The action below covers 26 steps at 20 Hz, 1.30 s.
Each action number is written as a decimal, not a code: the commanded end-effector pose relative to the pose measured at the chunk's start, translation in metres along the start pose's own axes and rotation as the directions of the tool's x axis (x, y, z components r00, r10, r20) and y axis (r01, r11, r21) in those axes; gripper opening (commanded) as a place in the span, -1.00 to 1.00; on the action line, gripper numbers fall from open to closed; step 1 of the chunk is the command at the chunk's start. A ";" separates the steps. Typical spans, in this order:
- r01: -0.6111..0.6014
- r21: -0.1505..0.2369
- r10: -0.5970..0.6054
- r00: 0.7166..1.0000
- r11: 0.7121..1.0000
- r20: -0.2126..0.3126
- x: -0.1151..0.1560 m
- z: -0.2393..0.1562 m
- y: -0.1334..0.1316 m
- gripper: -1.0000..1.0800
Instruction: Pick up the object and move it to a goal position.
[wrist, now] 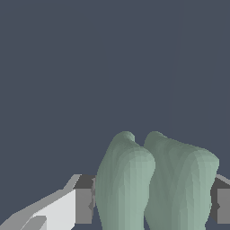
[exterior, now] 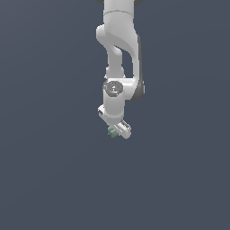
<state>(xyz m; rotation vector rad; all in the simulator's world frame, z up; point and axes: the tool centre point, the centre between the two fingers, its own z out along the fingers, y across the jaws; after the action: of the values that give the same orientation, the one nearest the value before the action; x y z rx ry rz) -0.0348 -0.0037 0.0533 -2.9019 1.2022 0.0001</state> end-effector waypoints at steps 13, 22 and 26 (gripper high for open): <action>-0.001 0.001 0.001 1.000 1.000 0.001 -0.023 -0.079 0.053 -1.00; -0.001 0.001 0.001 1.000 1.000 0.001 -0.039 -0.136 0.090 -1.00; -0.001 0.000 0.001 1.000 1.000 0.000 -0.043 -0.153 0.100 -1.00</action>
<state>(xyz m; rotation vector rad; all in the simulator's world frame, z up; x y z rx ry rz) -0.1315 -0.0429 0.1999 -2.9003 1.2039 -0.0003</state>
